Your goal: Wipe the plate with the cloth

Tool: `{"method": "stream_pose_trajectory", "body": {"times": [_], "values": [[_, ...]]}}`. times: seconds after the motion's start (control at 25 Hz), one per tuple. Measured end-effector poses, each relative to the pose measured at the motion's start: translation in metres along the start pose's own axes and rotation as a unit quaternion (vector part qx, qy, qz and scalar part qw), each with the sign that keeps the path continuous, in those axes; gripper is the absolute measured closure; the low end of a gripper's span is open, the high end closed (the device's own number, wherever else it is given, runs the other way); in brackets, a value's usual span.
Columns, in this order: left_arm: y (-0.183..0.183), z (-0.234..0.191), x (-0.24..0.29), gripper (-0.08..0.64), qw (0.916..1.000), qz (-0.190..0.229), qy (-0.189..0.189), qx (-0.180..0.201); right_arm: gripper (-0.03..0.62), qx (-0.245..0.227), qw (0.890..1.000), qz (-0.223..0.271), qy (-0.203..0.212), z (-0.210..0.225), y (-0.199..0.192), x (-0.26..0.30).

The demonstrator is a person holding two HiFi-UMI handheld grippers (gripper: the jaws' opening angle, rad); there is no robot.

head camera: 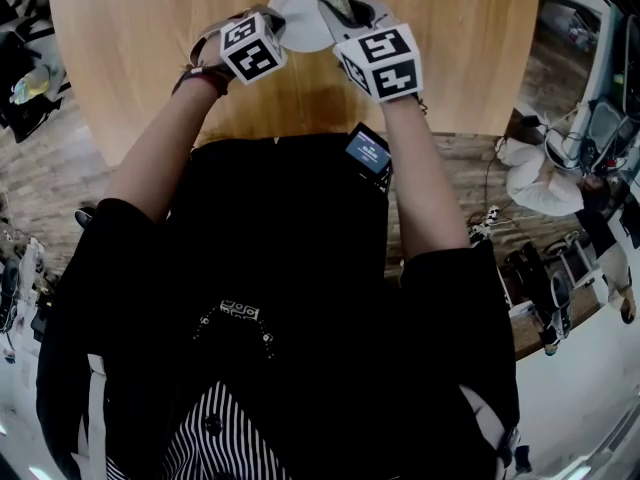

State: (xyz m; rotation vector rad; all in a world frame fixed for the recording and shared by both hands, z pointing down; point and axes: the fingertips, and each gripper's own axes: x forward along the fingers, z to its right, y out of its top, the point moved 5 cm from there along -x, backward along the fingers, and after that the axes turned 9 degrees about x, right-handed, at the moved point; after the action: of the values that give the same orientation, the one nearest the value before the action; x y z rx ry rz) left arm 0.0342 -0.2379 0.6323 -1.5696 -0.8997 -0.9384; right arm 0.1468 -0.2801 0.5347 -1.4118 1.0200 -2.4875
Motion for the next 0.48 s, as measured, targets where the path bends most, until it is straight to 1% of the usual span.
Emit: {"method": "stream_pose_trajectory", "body": {"times": [0.04, 0.08, 0.12, 0.16, 0.24, 0.36, 0.4, 0.44, 0.48], "values": [[0.0, 0.001, 0.001, 0.566, 1.0, -0.003, 0.001, -0.001, 0.54, -0.023, 1.0, -0.004, -0.008, 0.0, 0.0, 0.001], [-0.001, 0.003, 0.002, 0.565, 1.0, -0.003, 0.001, -0.001, 0.541, -0.057, 0.998, -0.012, -0.018, 0.0, -0.002, 0.004], [-0.001, 0.004, 0.002, 0.565, 1.0, -0.004, 0.002, -0.002, 0.541, -0.101, 0.994, -0.024, -0.029, -0.002, -0.005, 0.008], [0.0, 0.005, 0.002, 0.565, 1.0, -0.004, 0.003, -0.002, 0.541, -0.151, 0.987, -0.037, -0.043, -0.003, -0.009, 0.014], [0.001, 0.006, 0.002, 0.565, 1.0, -0.007, 0.005, -0.001, 0.541, -0.246, 0.965, -0.056, -0.072, -0.007, -0.015, 0.025], [0.003, 0.005, 0.004, 0.565, 0.9999, -0.012, 0.004, 0.001, 0.541, -0.356, 0.925, -0.086, -0.105, -0.012, -0.023, 0.04], [0.003, 0.005, 0.003, 0.565, 0.9999, -0.012, 0.002, 0.002, 0.541, -0.382, 0.912, -0.103, -0.108, -0.012, -0.028, 0.046], [0.003, 0.005, 0.003, 0.565, 0.9999, -0.011, 0.001, 0.002, 0.54, -0.398, 0.903, -0.121, -0.105, -0.012, -0.035, 0.053], [0.003, 0.005, 0.002, 0.565, 0.9999, -0.01, 0.0, 0.002, 0.541, -0.408, 0.897, -0.137, -0.1, -0.011, -0.043, 0.059]]}}
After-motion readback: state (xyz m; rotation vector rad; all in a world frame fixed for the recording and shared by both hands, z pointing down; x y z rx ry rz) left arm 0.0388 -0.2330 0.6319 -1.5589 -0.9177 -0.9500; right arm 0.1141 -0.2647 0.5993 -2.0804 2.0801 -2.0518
